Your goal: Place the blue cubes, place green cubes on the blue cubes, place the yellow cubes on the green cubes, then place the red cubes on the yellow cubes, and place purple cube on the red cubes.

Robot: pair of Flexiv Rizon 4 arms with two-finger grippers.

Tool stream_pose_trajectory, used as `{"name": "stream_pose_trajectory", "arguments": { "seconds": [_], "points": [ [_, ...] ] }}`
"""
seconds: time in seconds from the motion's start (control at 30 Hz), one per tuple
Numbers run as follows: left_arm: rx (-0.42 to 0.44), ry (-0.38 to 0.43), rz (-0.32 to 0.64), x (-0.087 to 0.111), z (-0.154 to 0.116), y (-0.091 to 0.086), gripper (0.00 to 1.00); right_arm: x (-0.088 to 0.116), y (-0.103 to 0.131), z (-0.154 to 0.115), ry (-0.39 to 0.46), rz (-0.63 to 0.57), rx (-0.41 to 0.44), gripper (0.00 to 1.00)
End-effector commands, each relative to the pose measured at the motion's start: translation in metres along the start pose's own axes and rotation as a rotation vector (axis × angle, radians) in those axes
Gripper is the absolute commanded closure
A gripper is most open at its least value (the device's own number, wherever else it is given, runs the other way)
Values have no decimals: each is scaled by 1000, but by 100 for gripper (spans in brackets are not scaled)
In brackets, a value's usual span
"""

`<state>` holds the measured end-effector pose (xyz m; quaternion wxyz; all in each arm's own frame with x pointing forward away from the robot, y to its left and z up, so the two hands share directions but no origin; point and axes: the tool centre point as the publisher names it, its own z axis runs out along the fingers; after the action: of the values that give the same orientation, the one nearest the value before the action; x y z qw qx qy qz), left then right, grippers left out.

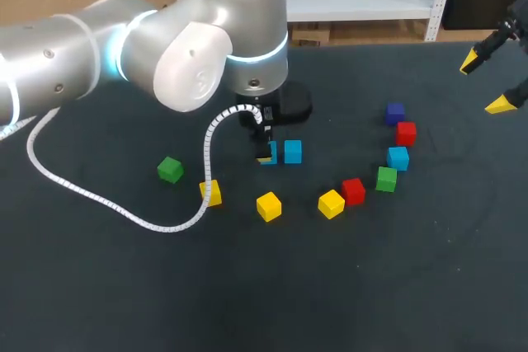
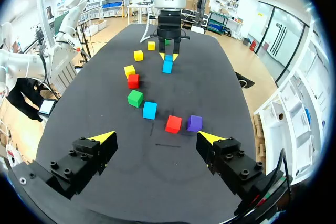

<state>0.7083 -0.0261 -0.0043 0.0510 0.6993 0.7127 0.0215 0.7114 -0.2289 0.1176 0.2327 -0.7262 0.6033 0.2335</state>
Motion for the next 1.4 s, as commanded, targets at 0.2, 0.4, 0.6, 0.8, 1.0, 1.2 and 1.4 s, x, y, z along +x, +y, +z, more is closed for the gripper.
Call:
{"name": "stream_pose_trajectory", "arguments": {
  "seconds": [0.2, 0.4, 0.6, 0.8, 1.0, 1.2, 1.4],
  "points": [
    [7, 4, 3, 0, 2, 3, 65, 0, 0, 0, -2, -1, -1, 0],
    [7, 3, 2, 0, 2, 3, 56, 0, 0, 0, -2, -1, -1, 0],
    [8, 3, -5, 0, 0, 3, 15, 0, 0, 0, -2, -1, -1, 0],
    [12, -13, -44, 4, -12, 4, 0, 0, 0, 0, -2, -1, -1, 0],
    [27, -125, -104, 14, -45, -1, 0, 0, 0, 0, -2, -1, -1, 0],
    [55, -217, -68, 27, -67, -23, 0, 0, 0, 0, -2, -1, -1, 0],
    [64, -280, -34, 46, -89, -40, 0, 0, 0, 0, -2, -1, -1, 0]
  ]
}}
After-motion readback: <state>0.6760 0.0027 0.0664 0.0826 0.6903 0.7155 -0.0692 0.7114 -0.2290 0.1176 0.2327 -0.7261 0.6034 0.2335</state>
